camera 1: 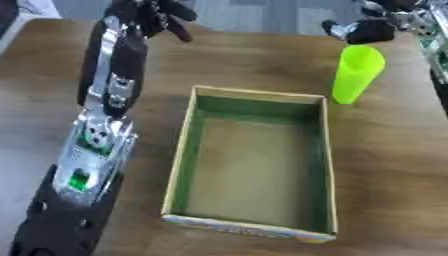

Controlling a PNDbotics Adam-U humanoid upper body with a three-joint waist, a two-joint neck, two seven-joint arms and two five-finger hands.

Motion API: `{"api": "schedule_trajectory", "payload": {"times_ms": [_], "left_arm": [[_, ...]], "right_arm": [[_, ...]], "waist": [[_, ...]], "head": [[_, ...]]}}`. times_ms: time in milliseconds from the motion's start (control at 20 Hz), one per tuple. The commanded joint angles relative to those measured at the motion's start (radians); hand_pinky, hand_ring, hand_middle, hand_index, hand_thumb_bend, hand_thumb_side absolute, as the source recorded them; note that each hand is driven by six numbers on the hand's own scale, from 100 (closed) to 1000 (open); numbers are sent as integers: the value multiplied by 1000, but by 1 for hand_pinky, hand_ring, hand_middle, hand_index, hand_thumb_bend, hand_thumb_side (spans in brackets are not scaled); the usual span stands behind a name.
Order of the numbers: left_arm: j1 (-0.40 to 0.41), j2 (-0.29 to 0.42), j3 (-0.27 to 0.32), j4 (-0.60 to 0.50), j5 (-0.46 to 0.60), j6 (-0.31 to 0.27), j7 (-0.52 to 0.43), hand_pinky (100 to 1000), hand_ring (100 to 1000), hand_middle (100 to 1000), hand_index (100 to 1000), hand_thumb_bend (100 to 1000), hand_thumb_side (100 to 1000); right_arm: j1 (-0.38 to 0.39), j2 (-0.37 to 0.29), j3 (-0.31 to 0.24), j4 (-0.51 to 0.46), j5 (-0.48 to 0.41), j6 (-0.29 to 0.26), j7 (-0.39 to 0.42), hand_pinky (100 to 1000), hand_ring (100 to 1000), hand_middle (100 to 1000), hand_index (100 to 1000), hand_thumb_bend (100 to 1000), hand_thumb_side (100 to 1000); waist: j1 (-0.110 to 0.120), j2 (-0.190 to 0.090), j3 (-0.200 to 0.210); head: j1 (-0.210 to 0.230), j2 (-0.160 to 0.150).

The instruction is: Pick up objects on the table and place them in the box.

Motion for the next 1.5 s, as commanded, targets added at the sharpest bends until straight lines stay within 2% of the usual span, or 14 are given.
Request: {"api": "schedule_trajectory", "payload": {"times_ms": [50,400,900,950,1000,1150,1200,1250,1300,1500], "left_arm": [[-15,-2,-2,-13,7,6,-2,441,613,642,720,586,930],[-8,-3,3,-13,4,14,1,440,612,640,719,587,931],[-5,-9,4,-9,1,17,3,441,612,639,718,587,931],[-5,-9,4,-9,1,17,3,441,612,639,718,587,931],[-6,-10,4,-9,1,17,3,441,612,639,718,587,931],[-7,-12,4,-8,1,18,2,441,612,639,718,589,931],[-7,-13,4,-7,1,18,1,441,612,639,718,589,931],[-7,-13,4,-7,1,19,1,442,613,640,719,591,931],[-7,-14,4,-6,1,20,0,442,613,639,719,590,931],[-8,-15,4,-4,2,24,-7,448,612,639,717,594,931]], "right_arm": [[-9,-11,1,-16,-3,-12,29,100,895,928,996,377,1000],[7,-35,14,-16,-10,-64,132,100,904,940,999,354,1000],[33,-37,10,-11,16,-72,95,100,896,925,988,345,1000],[35,-38,9,-10,17,-74,88,100,914,927,993,382,1000],[37,-38,7,-8,18,-76,80,100,912,925,992,377,1000],[45,-38,2,10,24,-86,68,100,983,986,1000,499,983],[48,-38,0,21,27,-90,72,100,983,986,1000,499,983],[50,-37,-3,31,30,-94,76,100,1000,1000,1000,530,916],[51,-37,-6,42,31,-98,83,100,1000,1000,1000,538,894],[51,-46,-19,65,29,-112,94,100,1000,1000,1000,539,906]], "waist": [[2,-12,2],[0,-15,-8],[5,-14,-4],[5,-14,-3],[5,-13,-3],[7,-11,-1],[8,-10,0],[8,-10,1],[9,-9,2],[11,-6,5]], "head": [[10,0],[11,0],[8,0],[8,0],[8,0],[7,0],[7,0],[7,0],[7,0],[6,0]]}}
